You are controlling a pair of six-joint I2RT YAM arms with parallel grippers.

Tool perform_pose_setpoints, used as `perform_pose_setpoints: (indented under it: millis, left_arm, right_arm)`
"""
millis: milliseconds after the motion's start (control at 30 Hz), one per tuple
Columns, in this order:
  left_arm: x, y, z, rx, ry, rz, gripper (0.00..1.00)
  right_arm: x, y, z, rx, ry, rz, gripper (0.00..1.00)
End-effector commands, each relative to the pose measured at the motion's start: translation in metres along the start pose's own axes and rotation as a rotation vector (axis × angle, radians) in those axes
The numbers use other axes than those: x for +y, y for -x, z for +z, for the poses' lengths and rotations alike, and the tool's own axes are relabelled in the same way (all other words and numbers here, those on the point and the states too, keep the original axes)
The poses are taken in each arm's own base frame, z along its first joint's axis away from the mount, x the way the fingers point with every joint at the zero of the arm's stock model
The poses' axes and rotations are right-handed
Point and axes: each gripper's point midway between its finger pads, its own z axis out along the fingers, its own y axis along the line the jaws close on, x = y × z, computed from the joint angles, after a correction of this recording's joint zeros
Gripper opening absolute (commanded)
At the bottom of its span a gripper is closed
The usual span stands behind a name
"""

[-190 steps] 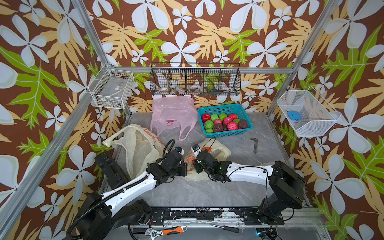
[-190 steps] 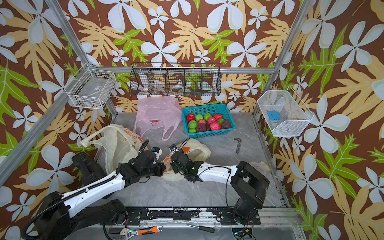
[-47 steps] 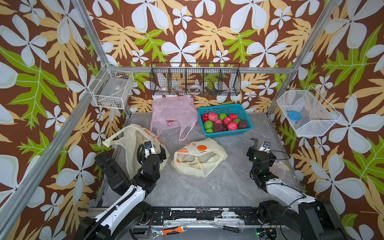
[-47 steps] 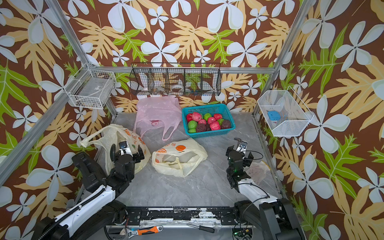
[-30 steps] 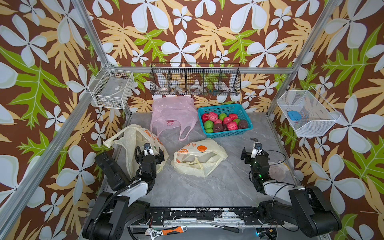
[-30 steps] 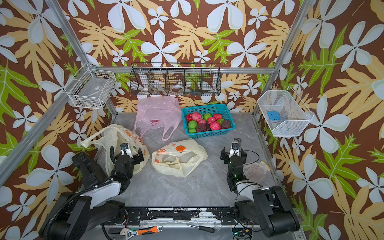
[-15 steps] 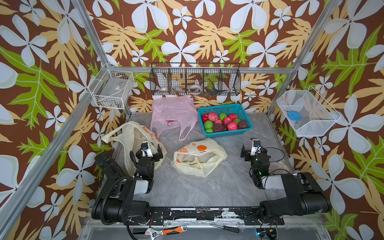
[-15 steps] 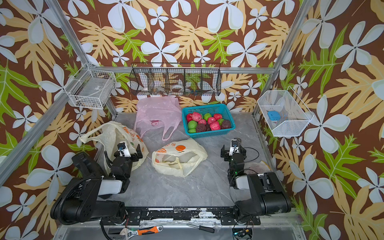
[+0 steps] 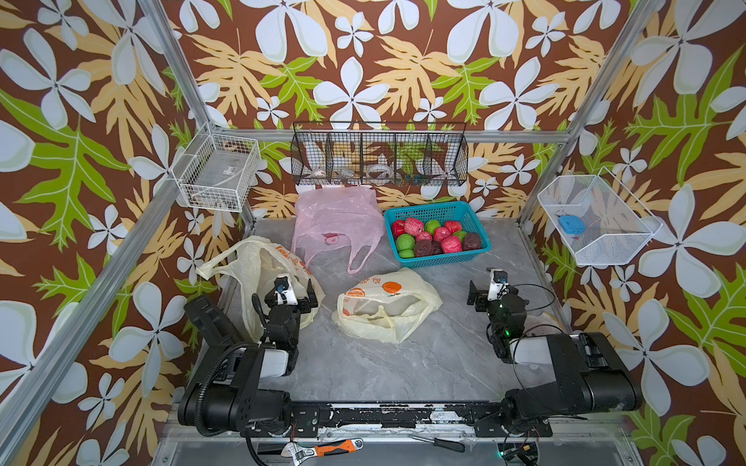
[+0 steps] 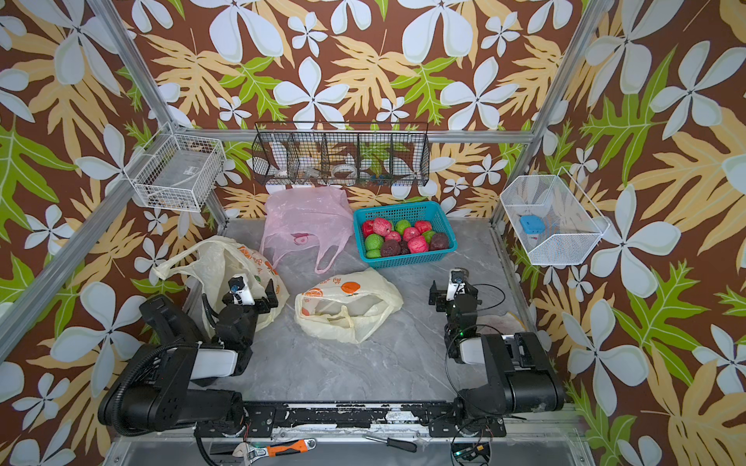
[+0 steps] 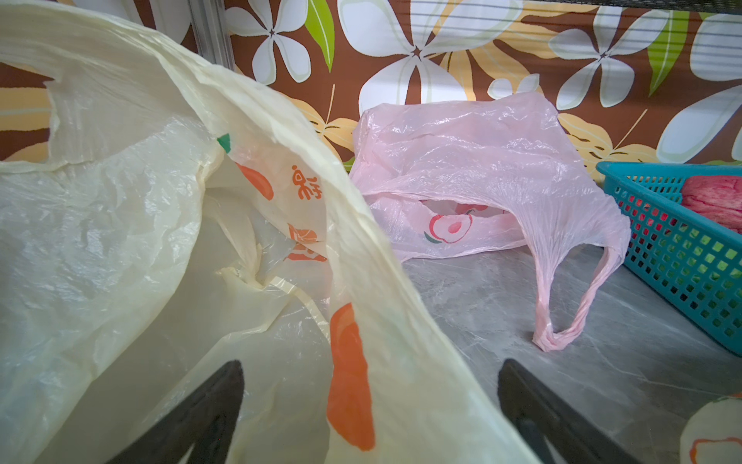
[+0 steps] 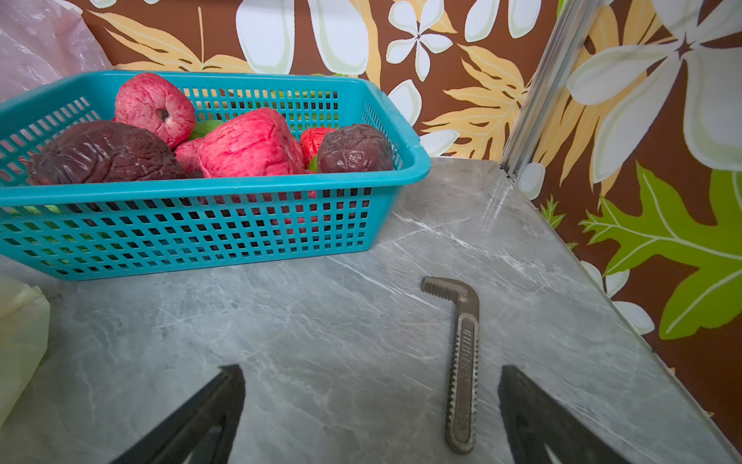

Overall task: Untie the knot of a plastic bag & take out the apple
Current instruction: Reset both arms

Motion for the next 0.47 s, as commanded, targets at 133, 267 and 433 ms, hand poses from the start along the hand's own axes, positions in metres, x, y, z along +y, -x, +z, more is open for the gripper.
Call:
perform_pose_setpoints:
  millis: [133, 267, 433]
  left_arm:
    - [-0.0016, 0.0111, 0.0005, -0.043, -0.009, -0.014, 1.00]
    - [-0.0024, 0.0096, 0.0019, -0.036, -0.010, -0.010, 1.00]
    - [-0.0023, 0.0101, 0.0009, -0.038, -0.012, -0.012, 1.00]
  right_arm:
    - [0.0014, 0.0037, 0.0006, -0.013, 0.007, 0.011, 0.99]
    - [0.0013, 0.0037, 0.0006, -0.013, 0.007, 0.012, 0.99]
    - [0.0014, 0.0047, 0.0005, -0.016, 0.007, 0.012, 0.99]
